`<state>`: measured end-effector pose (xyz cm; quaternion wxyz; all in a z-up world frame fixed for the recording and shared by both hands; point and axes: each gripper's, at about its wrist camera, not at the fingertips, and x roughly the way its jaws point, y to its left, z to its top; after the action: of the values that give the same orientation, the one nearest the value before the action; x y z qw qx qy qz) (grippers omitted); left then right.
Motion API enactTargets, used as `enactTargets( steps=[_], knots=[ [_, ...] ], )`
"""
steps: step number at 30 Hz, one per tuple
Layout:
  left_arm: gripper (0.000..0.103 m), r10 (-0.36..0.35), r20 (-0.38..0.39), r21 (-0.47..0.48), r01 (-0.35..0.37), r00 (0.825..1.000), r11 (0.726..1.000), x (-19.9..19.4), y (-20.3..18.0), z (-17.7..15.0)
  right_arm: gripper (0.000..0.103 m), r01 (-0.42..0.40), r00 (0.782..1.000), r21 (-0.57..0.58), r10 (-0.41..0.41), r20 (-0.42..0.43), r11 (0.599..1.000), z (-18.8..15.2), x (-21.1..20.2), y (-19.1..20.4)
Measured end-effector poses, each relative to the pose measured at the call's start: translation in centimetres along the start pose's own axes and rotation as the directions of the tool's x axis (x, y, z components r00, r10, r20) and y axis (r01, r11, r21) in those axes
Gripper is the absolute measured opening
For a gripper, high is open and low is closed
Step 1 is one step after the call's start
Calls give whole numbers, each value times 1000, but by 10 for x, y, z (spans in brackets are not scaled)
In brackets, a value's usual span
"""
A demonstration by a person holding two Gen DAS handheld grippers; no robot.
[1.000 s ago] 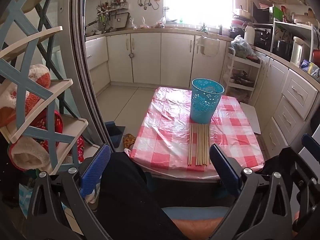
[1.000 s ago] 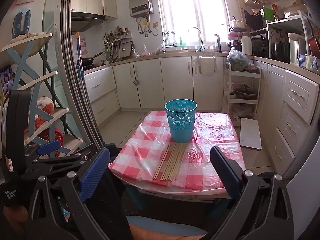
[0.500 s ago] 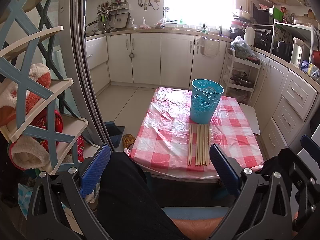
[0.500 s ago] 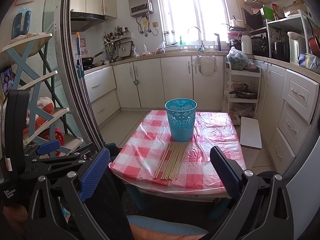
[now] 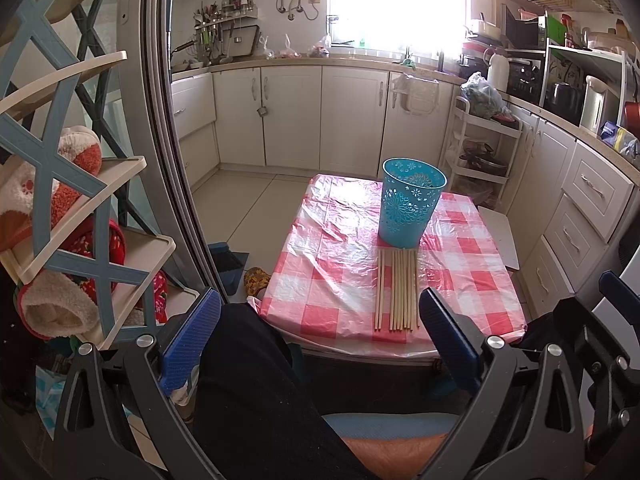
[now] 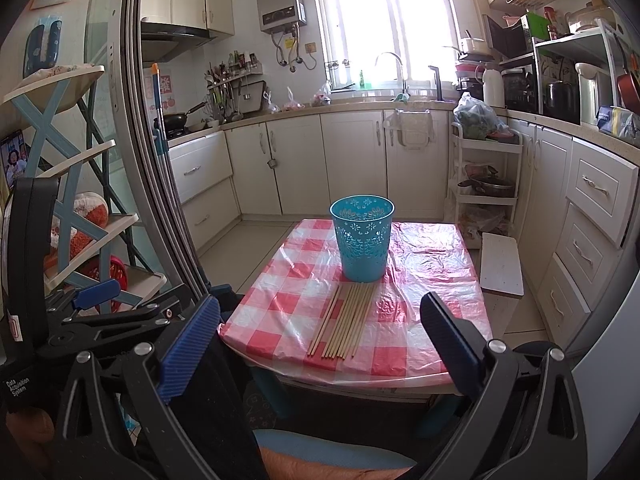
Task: Organize utensils
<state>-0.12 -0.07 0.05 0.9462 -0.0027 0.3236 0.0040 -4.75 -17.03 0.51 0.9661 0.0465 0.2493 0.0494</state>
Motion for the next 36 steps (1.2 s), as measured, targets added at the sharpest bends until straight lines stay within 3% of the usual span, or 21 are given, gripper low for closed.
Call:
enactTargets(
  steps=[25, 33, 36],
  knots=[
    [96, -7, -8, 1, 7, 1000, 1000, 0, -13, -5, 96, 0, 1000, 2, 0, -24, 1000, -7, 3, 2],
    [96, -9, -55, 21, 10, 998, 1000, 15, -11, -3, 96, 12, 989, 15, -10, -149, 1000, -1, 20, -3],
    [96, -11, -74, 26, 13, 997, 1000, 26, -10, -1, 96, -3, 990, 31, 7, -142, 1000, -3, 30, -7]
  ],
)
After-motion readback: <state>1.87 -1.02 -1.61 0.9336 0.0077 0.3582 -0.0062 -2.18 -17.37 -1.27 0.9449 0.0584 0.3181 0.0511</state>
